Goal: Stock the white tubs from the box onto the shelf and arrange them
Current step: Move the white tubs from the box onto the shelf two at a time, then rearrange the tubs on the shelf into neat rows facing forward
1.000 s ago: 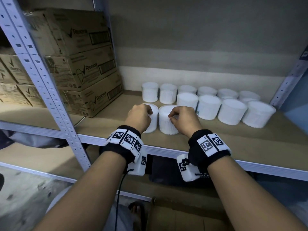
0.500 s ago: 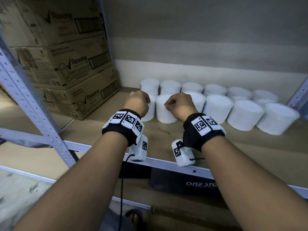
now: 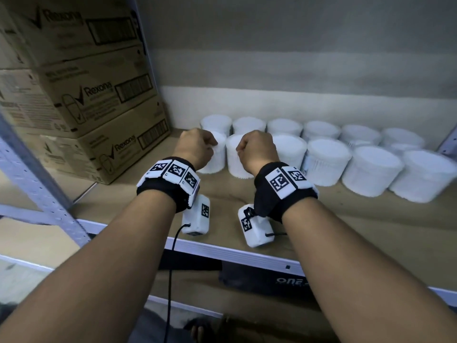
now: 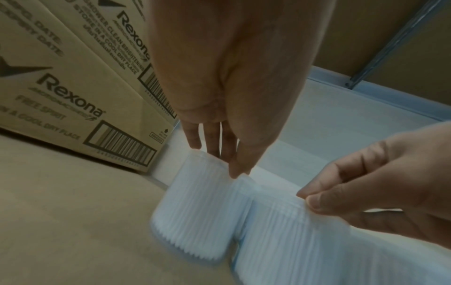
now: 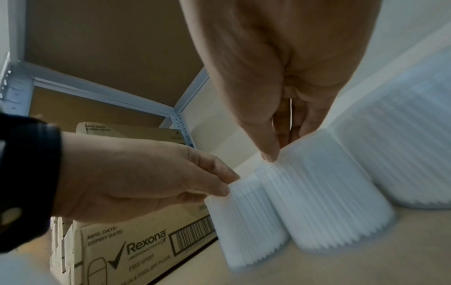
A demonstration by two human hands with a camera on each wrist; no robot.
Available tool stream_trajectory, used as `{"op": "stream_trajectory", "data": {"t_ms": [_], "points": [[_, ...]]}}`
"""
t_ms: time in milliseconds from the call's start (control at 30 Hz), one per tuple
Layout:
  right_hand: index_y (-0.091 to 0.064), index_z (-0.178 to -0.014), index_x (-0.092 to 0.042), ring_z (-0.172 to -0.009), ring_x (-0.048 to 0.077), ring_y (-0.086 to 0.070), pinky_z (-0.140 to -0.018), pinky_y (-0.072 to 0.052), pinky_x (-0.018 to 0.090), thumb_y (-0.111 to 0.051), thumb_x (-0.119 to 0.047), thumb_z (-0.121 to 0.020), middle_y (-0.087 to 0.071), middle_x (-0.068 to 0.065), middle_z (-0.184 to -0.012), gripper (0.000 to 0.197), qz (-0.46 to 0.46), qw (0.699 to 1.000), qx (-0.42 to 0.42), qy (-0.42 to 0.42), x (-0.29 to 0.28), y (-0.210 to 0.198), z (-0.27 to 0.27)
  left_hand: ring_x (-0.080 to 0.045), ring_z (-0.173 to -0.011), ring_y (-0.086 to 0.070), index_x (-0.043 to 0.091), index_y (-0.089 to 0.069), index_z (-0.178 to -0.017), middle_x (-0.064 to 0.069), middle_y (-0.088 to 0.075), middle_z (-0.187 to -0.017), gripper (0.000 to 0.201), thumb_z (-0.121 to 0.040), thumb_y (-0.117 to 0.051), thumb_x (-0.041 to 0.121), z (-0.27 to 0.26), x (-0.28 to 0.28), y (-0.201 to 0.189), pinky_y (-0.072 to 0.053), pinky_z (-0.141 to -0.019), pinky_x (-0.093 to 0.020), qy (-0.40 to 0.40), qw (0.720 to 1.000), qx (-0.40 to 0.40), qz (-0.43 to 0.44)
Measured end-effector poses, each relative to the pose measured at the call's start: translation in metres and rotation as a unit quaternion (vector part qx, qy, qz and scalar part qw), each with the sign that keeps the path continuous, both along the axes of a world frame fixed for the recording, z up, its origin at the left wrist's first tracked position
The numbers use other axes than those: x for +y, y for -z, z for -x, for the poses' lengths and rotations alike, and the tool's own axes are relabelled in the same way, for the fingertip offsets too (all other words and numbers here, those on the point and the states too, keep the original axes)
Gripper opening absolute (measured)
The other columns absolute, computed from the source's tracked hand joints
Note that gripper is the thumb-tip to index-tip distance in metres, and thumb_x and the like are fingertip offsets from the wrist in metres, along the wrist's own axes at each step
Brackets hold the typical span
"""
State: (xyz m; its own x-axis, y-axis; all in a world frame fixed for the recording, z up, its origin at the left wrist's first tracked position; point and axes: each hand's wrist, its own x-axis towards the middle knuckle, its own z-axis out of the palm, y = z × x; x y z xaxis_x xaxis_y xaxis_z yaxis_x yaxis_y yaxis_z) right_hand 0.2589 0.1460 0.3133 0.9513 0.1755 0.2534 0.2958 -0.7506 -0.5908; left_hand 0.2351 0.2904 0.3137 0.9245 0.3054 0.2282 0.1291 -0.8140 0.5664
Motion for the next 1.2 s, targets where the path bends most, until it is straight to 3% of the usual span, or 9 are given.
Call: {"op": "stream_trajectory", "data": {"t_ms": [300,467,667,767,867,967,1067,1200], "points": [[-0.073,-0.083,-0.007,-0.084,0.029,-0.068,-0.078,-0.058,0.037,-0.056,0.002,-0.084,-0.071,0.011,-0.094,0.019,-0.047,0.999,-0.003,0.003,0.003,0.008,-0.006,-0.023,-0.107,-0.064,0.019,-0.071,-0.105,-0.006,-0.068,-0.116,0.031,-0.086,-0.051,0.004,-0.003,0.001,-0.001,-0.05,-0.099,-0.032,0.011,1.0,0.003,-0.007],[-0.071,-0.08,-0.007,-0.083,0.028,-0.067,-0.073,-0.057,0.033,-0.054,0.002,-0.084,-0.07,0.011,-0.091,0.02,-0.053,0.999,-0.013,0.001,0.001,0.007,-0.004,-0.026,-0.107,-0.063,0.019,-0.07,-0.107,-0.007,-0.068,-0.116,0.032,-0.084,-0.051,0.006,-0.007,0.002,-0.006,-0.05,-0.098,-0.033,0.028,0.997,0.018,-0.068],[-0.074,-0.078,-0.004,-0.082,0.023,-0.067,-0.075,-0.056,0.03,-0.06,-0.007,-0.084,-0.073,0.01,-0.085,0.015,-0.076,0.997,-0.004,-0.033,-0.009,-0.001,0.0,-0.026,-0.109,-0.058,0.018,-0.063,-0.115,-0.008,-0.062,-0.12,0.03,-0.085,-0.057,0.02,-0.012,-0.002,-0.026,-0.043,-0.083,-0.027,0.074,0.975,0.1,-0.185],[-0.075,-0.083,-0.004,-0.082,0.019,-0.068,-0.077,-0.054,0.027,-0.06,-0.009,-0.084,-0.075,0.007,-0.085,0.015,-0.133,0.99,-0.016,-0.036,-0.021,-0.01,0.004,-0.025,-0.113,-0.056,0.018,-0.06,-0.117,-0.006,-0.059,-0.124,0.032,-0.087,-0.058,0.027,-0.015,-0.009,-0.041,-0.044,-0.088,-0.029,0.09,0.964,0.152,-0.196],[-0.075,-0.086,-0.005,-0.086,0.017,-0.068,-0.082,-0.054,0.028,-0.061,-0.007,-0.084,-0.076,0.005,-0.09,0.015,-0.169,0.984,-0.042,-0.037,-0.049,-0.026,0.007,-0.023,-0.115,-0.054,0.02,-0.059,-0.12,-0.004,-0.056,-0.128,0.035,-0.086,-0.06,0.029,-0.015,-0.02,-0.054,-0.043,-0.089,-0.029,0.097,0.974,0.132,-0.157],[-0.075,-0.083,-0.006,-0.083,0.017,-0.068,-0.08,-0.053,0.025,-0.062,-0.008,-0.084,-0.075,0.005,-0.086,0.013,-0.154,0.986,-0.054,-0.022,-0.088,-0.045,0.004,-0.02,-0.112,-0.054,0.02,-0.06,-0.117,-0.003,-0.058,-0.124,0.033,-0.085,-0.059,0.029,-0.013,-0.042,-0.065,-0.04,-0.087,-0.025,0.129,0.978,0.088,-0.139],[-0.074,-0.082,-0.009,-0.081,0.016,-0.067,-0.072,-0.047,0.019,-0.062,-0.012,-0.085,-0.074,0.002,-0.085,0.013,-0.109,0.993,-0.039,0.017,-0.135,-0.062,0.0,-0.02,-0.111,-0.055,0.02,-0.061,-0.116,-0.003,-0.059,-0.123,0.032,-0.086,-0.06,0.03,-0.011,-0.078,-0.077,-0.039,-0.087,-0.023,0.16,0.977,0.062,-0.125],[-0.074,-0.081,-0.012,-0.086,0.017,-0.067,-0.075,-0.046,0.019,-0.061,-0.014,-0.084,-0.074,0.001,-0.087,0.013,-0.056,0.996,-0.023,0.066,-0.196,-0.075,-0.004,-0.019,-0.11,-0.056,0.02,-0.06,-0.117,-0.002,-0.06,-0.121,0.032,-0.087,-0.06,0.031,-0.014,-0.128,-0.088,-0.043,-0.089,-0.025,0.202,0.974,0.032,-0.1]]}}
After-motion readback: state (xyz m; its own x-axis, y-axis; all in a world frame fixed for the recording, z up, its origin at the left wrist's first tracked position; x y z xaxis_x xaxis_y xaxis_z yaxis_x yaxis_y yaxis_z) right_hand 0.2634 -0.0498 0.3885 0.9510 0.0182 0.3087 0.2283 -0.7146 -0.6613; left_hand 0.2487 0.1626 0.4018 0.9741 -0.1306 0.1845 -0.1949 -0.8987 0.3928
